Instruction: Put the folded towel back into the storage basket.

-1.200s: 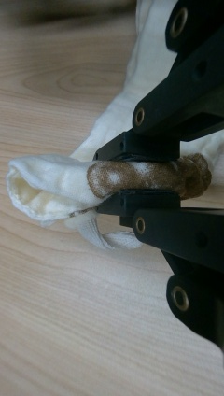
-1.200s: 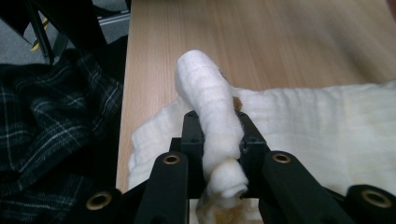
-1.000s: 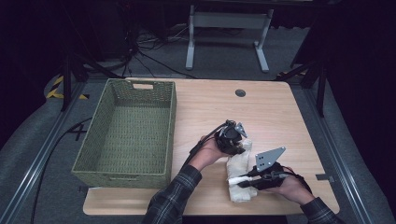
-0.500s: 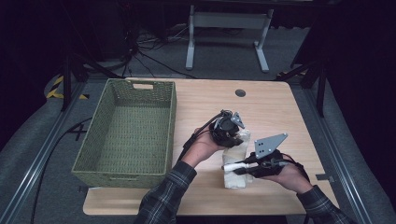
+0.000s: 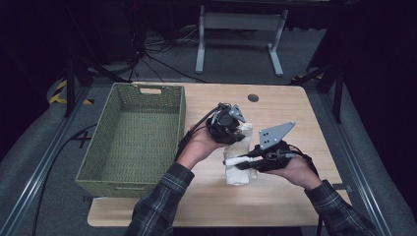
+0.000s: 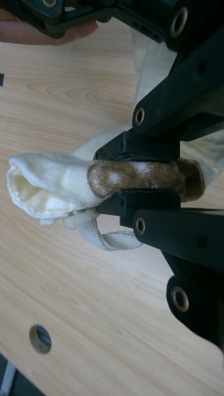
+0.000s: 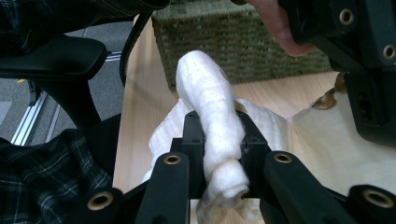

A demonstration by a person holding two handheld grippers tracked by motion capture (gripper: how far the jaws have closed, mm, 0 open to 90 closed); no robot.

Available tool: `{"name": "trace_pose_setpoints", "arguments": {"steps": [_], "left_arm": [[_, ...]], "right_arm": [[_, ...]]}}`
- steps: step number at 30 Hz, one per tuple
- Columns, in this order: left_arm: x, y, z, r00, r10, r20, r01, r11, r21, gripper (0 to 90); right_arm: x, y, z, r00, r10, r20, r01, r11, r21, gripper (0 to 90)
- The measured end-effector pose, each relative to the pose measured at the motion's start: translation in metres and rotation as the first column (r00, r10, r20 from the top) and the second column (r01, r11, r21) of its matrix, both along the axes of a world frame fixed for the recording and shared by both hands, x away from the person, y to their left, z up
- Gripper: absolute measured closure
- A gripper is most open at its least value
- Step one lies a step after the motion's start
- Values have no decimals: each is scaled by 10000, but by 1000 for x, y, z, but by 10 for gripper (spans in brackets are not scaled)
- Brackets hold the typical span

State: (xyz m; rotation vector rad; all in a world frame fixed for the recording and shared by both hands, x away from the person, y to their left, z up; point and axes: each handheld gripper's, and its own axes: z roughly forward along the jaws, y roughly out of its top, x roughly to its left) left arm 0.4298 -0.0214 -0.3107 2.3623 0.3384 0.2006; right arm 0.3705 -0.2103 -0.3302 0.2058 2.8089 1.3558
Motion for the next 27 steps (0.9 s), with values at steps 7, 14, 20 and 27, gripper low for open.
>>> {"name": "trace_pose_setpoints", "arguments": {"steps": [7,14,20,27], "left_arm": [[9,35,13,9997,231,100,-230,9996,-154,783],[19,68,23,9992,337,226,-329,9988,-367,784],[25,95,29,9984,403,391,-390,9987,-330,784],[28,131,29,9957,736,565,-719,9969,-321,784]], "right_arm": [[9,26,15,9995,173,271,-172,9998,-49,778],[20,64,31,9982,351,489,-353,9994,36,779],[28,94,39,9971,473,598,-480,9988,100,779],[35,132,40,9966,517,636,-528,9985,155,779]]}}
